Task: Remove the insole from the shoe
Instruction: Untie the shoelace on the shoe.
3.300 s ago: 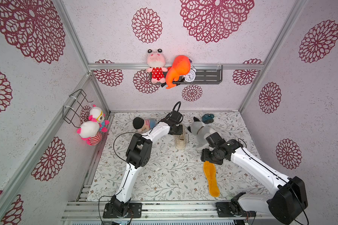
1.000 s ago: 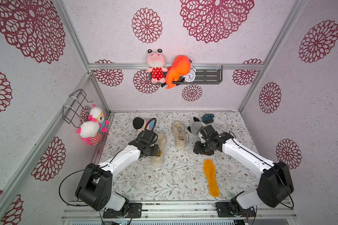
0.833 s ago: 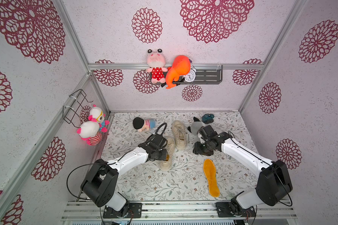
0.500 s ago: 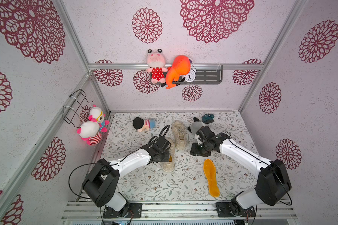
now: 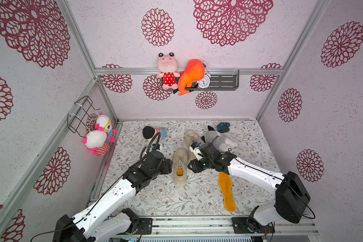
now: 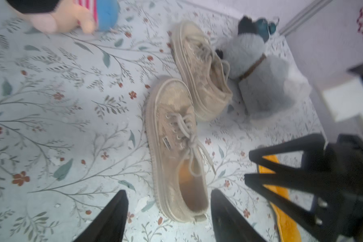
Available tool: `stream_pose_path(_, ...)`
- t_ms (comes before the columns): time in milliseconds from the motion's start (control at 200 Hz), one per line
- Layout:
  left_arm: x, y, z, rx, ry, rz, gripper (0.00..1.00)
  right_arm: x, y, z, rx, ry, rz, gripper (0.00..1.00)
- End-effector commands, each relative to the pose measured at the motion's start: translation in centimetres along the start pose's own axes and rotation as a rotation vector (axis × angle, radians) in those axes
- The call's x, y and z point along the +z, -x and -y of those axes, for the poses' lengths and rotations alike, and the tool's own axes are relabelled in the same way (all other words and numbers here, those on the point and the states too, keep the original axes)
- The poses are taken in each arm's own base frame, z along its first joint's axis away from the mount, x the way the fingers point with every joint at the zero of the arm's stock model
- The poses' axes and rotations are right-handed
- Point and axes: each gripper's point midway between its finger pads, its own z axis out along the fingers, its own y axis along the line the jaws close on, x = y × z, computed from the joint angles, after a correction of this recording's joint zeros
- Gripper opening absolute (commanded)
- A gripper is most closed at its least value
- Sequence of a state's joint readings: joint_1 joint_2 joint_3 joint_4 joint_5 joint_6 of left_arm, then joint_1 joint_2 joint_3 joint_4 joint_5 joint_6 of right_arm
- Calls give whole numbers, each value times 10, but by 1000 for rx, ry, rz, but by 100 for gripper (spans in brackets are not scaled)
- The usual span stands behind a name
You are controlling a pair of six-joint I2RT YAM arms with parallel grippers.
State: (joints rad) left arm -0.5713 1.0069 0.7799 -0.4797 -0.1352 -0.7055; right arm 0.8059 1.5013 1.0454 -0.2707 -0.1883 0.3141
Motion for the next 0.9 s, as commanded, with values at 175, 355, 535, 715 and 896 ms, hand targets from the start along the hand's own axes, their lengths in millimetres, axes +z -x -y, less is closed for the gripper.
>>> stream_pose_path(175,34,-16,1,-23,-79,-110,63,27,15,-17,-143,23,34,41)
stream_pose_path(355,45,-37,14,27,-166,-209,61,43,17,-19,-126,34,12,36)
stream_pose_path(535,51,-62,18,46,-231,-302,61,46,20,-14,-115,-2,15,15)
stream_pose_path(715,65,-87,27,41,-313,-395,60,31,28,-19,-120,3,42,5)
stream_pose_path(896,84,-93,23,51,-289,-427,41,8,40,-22,-125,-18,82,0)
